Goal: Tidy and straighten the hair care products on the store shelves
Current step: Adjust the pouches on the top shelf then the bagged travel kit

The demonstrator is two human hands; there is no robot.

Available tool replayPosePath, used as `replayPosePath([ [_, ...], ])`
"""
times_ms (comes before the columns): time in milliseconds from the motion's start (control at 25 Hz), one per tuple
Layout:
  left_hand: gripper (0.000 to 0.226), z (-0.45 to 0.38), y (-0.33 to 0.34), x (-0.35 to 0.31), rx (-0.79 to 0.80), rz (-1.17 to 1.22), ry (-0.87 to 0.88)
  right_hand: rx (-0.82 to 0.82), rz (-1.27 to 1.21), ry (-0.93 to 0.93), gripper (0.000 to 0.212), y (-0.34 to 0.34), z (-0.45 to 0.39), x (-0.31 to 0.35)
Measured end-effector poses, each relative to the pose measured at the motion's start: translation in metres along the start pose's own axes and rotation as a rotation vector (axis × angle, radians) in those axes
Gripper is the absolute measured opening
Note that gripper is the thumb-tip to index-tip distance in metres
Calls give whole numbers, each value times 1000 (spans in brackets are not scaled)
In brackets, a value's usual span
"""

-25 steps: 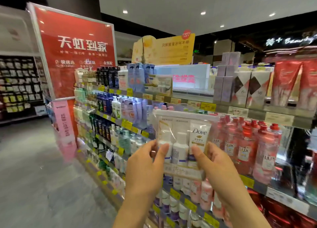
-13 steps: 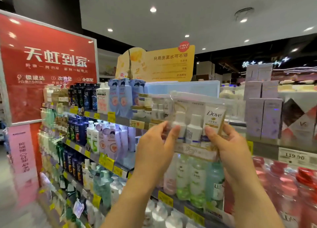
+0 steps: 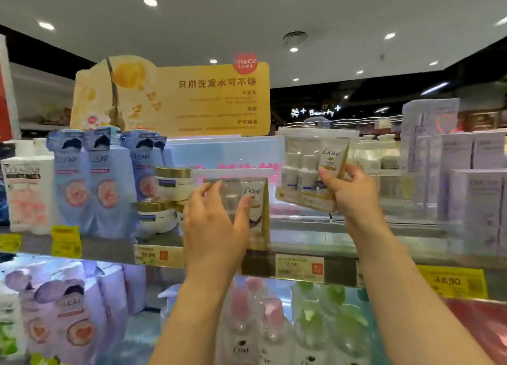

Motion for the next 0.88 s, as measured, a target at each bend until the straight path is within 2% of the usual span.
replayPosePath([
  [80,80,-16,13,19,43,77,-17,19,115,32,13,10,-10,-6],
  [200,76,-26,19,33,27,152,25,52,221,90,11,25,-16,-12],
  [320,74,-29,16,44,0,246,50,113,310,151,30,30,-12,-11],
  [400,77,-32,17,53,38,305,47,68,342,156,45,16,-6,-6],
  [440,78,-34,18,57,71,339,40,36,345,145,46,9,-3,-2],
  [560,80,-39,24,61,167,425,25,38,322,157,20,7,-1,3],
  [680,84,-39,24,60,206,475,37,75,305,246,18,22,-11,-4],
  [880,76,-40,22,63,224,483,61,161,254,329,18,58,-30,-17],
])
Point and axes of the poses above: each hand's wrist, its own z-axis away from the middle knuckle, its own y-axis out of the palm, x = y × z, the point moved 9 cm from there along -z, towards the middle knuckle, and after that the axes turned 13 degrees about x, right-handed, at the moved point
